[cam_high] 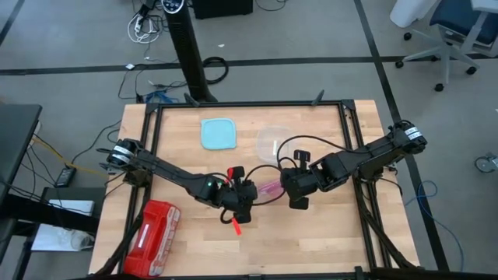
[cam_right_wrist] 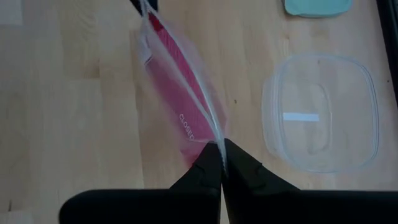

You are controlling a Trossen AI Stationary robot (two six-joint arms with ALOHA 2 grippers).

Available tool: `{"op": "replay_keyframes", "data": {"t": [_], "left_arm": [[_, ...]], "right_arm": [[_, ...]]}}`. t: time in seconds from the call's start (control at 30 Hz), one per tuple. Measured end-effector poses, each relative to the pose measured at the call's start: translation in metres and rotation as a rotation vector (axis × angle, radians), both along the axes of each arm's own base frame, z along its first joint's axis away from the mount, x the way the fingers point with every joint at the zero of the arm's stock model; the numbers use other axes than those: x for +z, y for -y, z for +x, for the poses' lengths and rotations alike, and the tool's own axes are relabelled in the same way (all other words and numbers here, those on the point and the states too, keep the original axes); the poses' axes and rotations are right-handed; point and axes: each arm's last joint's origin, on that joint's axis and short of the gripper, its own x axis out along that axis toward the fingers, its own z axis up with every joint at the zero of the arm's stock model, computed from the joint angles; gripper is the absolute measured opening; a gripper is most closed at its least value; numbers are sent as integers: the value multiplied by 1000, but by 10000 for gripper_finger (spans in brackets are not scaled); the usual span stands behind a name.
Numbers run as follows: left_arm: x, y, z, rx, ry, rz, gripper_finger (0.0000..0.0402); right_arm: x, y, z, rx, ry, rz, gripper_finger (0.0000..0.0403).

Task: Roll bandage
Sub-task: Close the transparent zip bag

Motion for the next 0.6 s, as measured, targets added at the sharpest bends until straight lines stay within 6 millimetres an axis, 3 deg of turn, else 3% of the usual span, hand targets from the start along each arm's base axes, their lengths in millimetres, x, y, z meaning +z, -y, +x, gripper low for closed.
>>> {"op": "replay_keyframes", "data": {"t": [0.2, 0.33, 0.47, 0.6], "left_arm": [[4, -3, -6, -15, -51, 48, 11], [23, -6, -14, -30, -110, 57, 10], [45, -12, -19, -51, -163, 21, 10], [57, -17, -17, -100, -192, -49, 9]], "right_arm": [[0, -1, -3, 4, -21, -4, 16], [3, -2, -9, -4, -30, 18, 51], [21, -8, -14, 17, 90, 71, 82], [26, -16, -2, 90, 212, 97, 105]]}}
